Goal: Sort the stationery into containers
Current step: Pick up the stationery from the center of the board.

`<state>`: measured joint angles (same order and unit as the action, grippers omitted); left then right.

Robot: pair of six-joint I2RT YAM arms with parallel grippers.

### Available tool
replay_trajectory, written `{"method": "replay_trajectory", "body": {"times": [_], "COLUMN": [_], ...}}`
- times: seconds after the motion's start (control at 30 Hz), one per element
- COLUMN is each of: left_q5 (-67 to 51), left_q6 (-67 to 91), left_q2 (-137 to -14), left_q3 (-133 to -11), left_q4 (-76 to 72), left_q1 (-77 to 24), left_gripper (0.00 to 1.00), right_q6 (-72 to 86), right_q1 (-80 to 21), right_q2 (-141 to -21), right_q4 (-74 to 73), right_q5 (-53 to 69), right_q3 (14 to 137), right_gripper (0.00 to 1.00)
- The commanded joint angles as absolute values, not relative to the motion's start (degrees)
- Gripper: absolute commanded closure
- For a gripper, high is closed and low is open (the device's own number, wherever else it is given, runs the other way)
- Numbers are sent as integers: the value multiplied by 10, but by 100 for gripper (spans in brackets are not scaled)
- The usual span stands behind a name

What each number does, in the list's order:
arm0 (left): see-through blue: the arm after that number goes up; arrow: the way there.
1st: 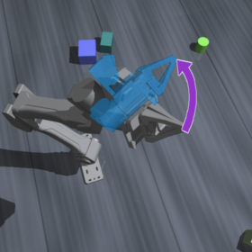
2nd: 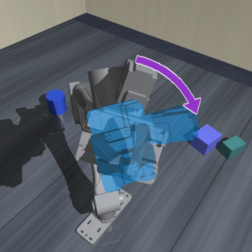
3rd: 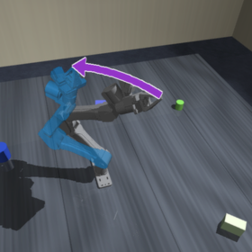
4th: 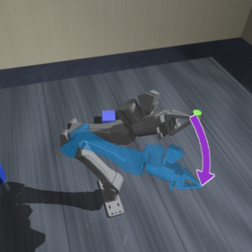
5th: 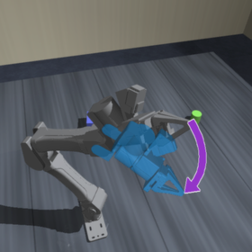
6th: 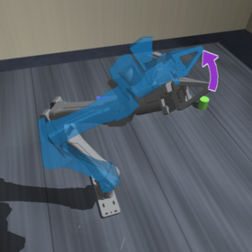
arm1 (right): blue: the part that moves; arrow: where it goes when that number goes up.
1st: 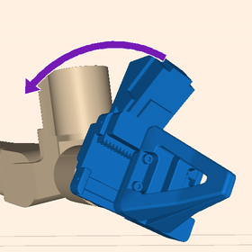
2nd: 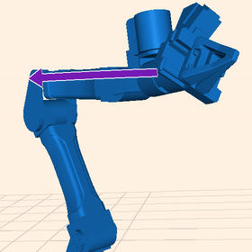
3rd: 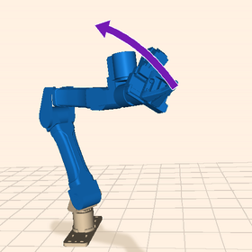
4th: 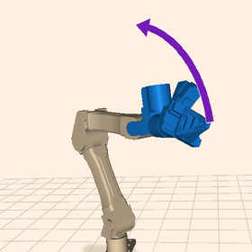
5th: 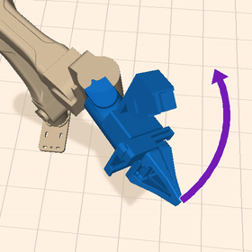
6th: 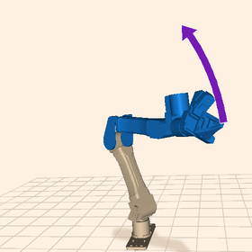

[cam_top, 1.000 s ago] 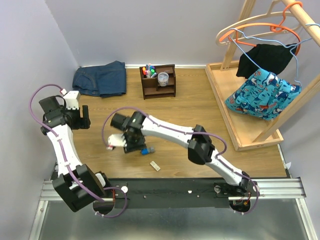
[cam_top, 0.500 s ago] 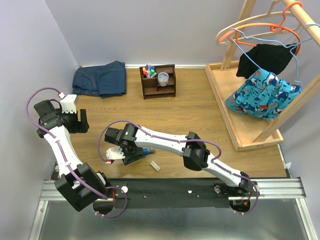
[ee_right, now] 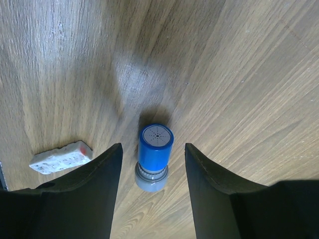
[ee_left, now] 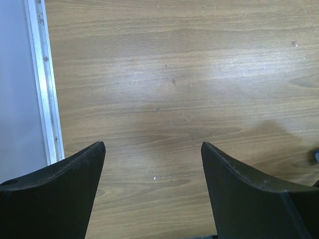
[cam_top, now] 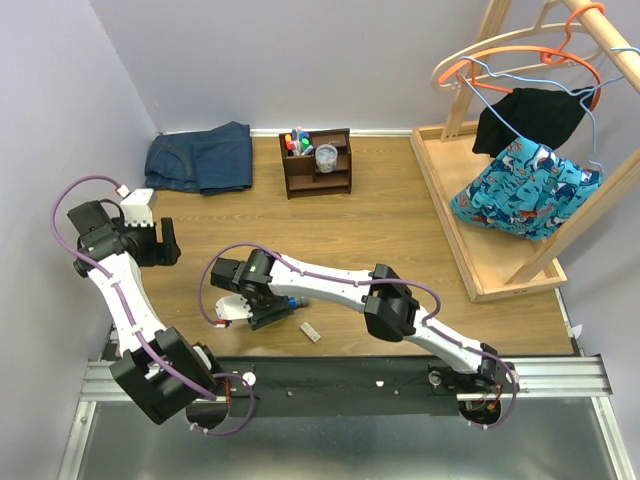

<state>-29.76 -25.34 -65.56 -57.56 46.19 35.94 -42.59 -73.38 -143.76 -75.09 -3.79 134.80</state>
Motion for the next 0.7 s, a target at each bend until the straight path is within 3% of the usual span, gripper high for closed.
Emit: {"method": "replay_trajectory", "body": {"times": [0.0, 0.67], "left_q5": [-316, -319], "left_q6": [-248, -250], "left_q2": [-636, -644], "left_q3": [-565, -562], "left_q4": [471, 472], "left_q1": [364, 364], "left_gripper": [13, 13], "right_q6": [-431, -424], "right_q1": [-729, -719], "right_q2": [-1451, -1467], "right_q4": [-744, -714], "right_q5": [-44, -33], "right_q3": [1339, 1336], "right_gripper": [39, 42]}}
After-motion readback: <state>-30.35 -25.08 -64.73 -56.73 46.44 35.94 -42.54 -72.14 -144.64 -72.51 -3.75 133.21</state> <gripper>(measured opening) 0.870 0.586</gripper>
